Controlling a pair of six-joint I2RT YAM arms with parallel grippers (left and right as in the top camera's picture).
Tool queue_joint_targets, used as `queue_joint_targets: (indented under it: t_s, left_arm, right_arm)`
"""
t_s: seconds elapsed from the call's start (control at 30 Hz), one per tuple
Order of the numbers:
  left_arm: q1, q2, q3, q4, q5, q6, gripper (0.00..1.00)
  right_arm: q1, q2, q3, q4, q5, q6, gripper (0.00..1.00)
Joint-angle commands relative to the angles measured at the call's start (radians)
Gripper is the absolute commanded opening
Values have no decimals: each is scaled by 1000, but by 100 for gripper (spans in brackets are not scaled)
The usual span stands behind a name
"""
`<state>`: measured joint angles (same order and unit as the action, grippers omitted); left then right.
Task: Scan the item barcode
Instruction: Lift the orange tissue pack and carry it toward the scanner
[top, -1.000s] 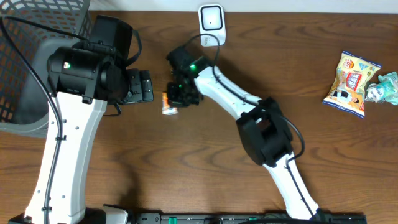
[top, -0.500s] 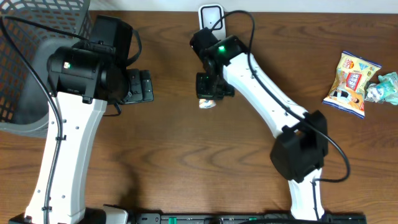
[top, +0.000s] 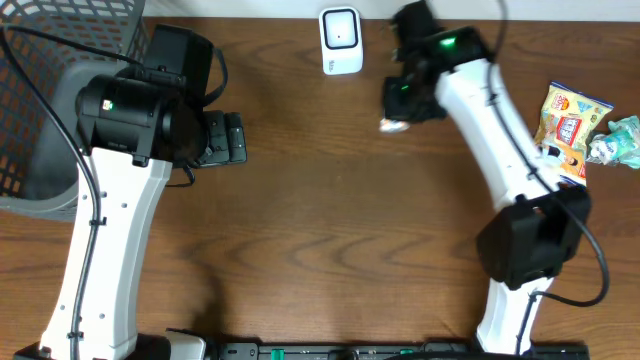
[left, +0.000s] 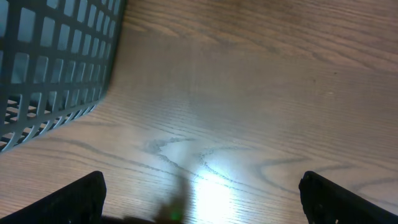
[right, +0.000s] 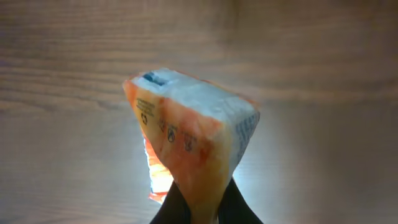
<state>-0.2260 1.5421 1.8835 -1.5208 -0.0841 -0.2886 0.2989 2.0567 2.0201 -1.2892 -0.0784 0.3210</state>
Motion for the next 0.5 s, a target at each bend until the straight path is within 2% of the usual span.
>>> queue_joint_targets:
  t_s: [0.0, 0.17, 0.27, 0.47]
  left_arm:
    - [0, 0, -3, -4, -5, -5, 98]
    - [0, 0, -3, -4, -5, -5, 98]
    - [0, 0, -3, -4, -5, -5, 98]
    - [0, 0, -3, -4, -5, -5, 98]
  right_arm:
    - [-62, -22, 1, -3, -269, -324, 1]
    - [-135, -21, -16, -76, -627, -615, 1]
    - [-158, -16, -29, -137, -779, -750, 1]
    - [-164, -9, -54, -148, -874, -774, 1]
